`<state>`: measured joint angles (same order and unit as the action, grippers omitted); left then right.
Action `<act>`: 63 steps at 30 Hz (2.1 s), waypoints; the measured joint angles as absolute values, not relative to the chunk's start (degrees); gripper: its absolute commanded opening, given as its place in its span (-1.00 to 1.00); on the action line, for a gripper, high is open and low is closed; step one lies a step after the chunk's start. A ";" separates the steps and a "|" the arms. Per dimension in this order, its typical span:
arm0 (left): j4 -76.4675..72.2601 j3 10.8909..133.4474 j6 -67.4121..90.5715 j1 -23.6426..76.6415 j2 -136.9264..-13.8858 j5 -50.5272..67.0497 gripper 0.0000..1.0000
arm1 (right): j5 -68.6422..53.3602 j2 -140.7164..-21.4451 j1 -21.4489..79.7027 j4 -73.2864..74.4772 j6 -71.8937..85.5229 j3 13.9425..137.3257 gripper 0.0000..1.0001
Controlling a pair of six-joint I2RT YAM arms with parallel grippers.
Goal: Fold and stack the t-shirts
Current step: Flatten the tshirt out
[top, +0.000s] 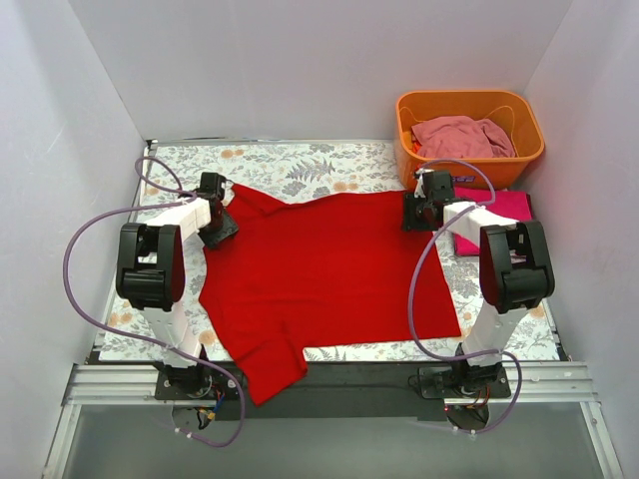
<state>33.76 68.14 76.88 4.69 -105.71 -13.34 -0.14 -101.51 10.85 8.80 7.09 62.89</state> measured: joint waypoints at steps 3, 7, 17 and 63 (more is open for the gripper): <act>33.85 68.05 77.17 4.69 -105.82 -14.31 -0.08 | -0.12 -103.90 10.17 9.26 7.14 62.78 0.09; 33.58 67.40 77.91 4.69 -105.58 -14.94 -0.09 | -0.16 -104.07 9.08 8.60 7.25 62.00 0.10; 33.39 59.13 78.78 4.23 -98.94 -15.53 -0.07 | 0.23 -99.07 8.62 8.80 7.25 56.10 0.10; 33.61 80.27 70.28 3.31 -114.98 -14.17 -0.46 | -8.64 -103.35 8.58 11.84 2.46 69.47 0.11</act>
<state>33.61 80.27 70.28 3.31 -114.98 -14.17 -8.64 -103.35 8.58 11.84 2.46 69.47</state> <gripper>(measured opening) 0.281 0.547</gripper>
